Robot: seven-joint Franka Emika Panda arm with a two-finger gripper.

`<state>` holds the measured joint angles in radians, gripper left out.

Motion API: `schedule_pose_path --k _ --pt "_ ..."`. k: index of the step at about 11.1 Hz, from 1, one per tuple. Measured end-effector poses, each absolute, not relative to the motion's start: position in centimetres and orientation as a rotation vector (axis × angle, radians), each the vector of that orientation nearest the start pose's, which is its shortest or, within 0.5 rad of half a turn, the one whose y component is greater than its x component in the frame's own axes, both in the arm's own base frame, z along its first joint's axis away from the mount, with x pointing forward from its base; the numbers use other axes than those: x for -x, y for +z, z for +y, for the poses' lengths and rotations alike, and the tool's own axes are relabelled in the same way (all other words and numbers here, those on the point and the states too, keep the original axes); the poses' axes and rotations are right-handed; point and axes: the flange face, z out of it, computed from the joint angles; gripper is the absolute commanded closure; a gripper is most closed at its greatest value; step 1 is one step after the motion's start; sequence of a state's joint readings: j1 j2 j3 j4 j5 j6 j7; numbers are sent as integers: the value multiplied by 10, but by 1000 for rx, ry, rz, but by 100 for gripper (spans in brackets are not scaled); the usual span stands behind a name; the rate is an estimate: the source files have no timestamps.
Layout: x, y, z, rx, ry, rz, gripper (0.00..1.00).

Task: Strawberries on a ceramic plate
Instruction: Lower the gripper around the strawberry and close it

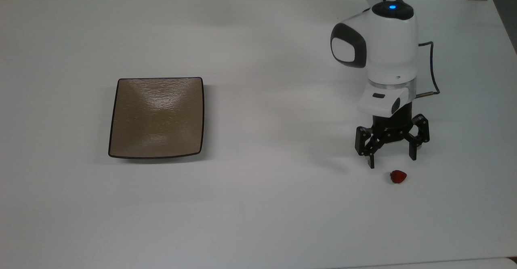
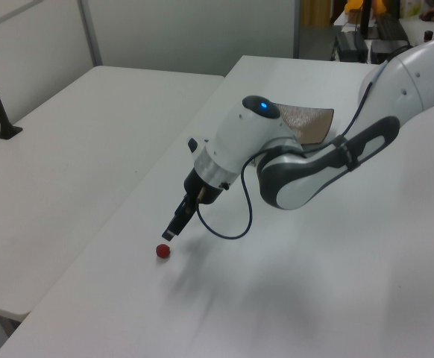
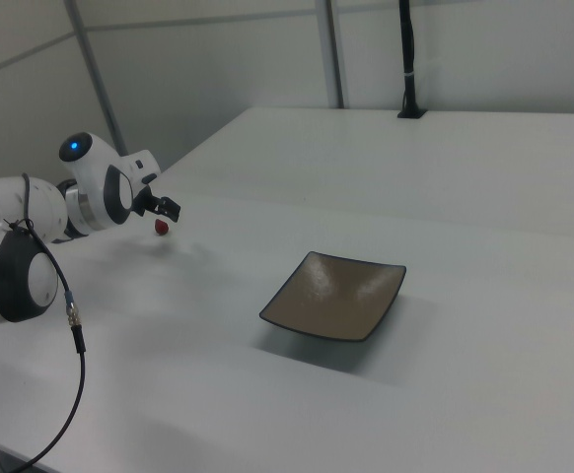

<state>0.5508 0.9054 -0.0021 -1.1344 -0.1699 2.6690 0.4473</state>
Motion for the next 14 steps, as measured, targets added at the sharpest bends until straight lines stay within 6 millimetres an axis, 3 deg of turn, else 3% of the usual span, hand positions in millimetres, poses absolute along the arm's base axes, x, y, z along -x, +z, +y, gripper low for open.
schedule_pose_path --k 6,10,14 --pt "-690 286 438 2751 -1020 -456 0" --pt "-685 274 449 2728 -1064 -534 19" --pt "-686 269 449 2731 -1076 -551 20"
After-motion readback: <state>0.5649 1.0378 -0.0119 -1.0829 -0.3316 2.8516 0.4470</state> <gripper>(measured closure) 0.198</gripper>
